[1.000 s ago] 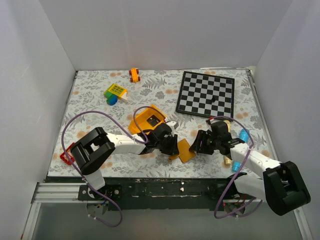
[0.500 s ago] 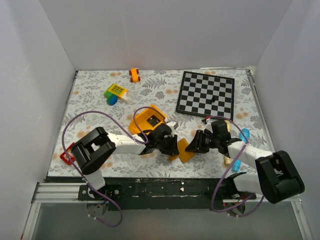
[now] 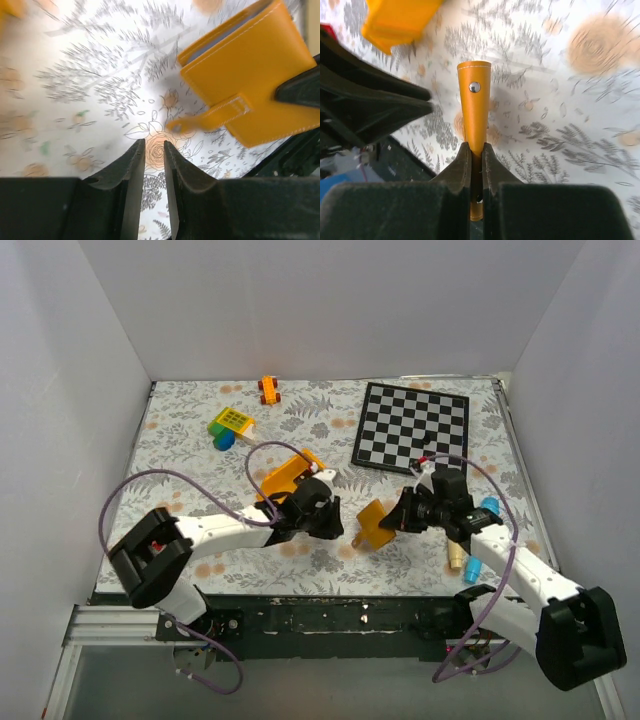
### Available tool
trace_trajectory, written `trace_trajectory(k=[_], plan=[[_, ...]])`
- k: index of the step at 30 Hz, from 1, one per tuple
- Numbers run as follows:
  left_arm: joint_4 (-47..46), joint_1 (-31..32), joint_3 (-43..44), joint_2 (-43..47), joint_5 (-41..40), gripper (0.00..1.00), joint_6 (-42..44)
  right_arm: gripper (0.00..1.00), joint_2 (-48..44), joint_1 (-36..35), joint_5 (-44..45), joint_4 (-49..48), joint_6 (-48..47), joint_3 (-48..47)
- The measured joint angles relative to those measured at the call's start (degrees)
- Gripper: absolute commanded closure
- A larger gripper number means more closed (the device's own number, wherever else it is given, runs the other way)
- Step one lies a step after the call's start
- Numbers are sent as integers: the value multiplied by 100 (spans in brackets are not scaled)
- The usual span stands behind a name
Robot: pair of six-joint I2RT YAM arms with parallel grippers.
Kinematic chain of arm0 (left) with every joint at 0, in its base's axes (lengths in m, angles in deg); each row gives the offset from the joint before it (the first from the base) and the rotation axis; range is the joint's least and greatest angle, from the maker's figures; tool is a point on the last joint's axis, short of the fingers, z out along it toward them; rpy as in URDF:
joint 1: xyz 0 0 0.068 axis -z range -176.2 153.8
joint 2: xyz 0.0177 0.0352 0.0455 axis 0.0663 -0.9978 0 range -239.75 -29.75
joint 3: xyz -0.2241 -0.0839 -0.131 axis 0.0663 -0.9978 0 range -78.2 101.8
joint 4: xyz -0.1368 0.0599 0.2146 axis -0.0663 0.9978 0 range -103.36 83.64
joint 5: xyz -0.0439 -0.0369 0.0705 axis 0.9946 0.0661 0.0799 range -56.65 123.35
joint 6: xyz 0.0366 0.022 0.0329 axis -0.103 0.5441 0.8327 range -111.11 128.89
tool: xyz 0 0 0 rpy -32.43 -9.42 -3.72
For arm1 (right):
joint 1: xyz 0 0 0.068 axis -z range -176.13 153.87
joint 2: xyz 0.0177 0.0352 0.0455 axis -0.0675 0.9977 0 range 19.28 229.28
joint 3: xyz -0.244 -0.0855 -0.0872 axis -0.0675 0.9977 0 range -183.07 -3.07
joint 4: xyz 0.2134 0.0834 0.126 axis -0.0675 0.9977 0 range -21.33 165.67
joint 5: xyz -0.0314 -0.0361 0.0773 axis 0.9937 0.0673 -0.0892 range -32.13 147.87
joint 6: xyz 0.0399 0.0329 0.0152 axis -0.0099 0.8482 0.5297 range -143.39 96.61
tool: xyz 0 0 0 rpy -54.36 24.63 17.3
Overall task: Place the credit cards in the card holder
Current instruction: Close the card holder at the center of the board.
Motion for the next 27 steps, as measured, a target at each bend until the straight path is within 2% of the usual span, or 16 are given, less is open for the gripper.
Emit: trace_trajectory(k=[5, 9, 16, 22, 27], plan=[[376, -584, -13, 1392, -378, 76, 111, 99, -450, -151, 1283, 1366, -505, -1268], [588, -1071, -4, 2116, -564, 76, 229, 99, -269, -844, 2767, 2334, -726, -2229], [1215, -1419, -22, 2743, -684, 74, 319, 99, 1307, -2485, 5368, 4004, -667, -3447], [1620, -1790, -31, 3637, -793, 73, 367, 99, 2234, -3182, 6583, 4898, -538, -3663], [1873, -2002, -35, 4116, -868, 73, 442, 99, 2852, -3928, 7119, 5077, -385, -3871]])
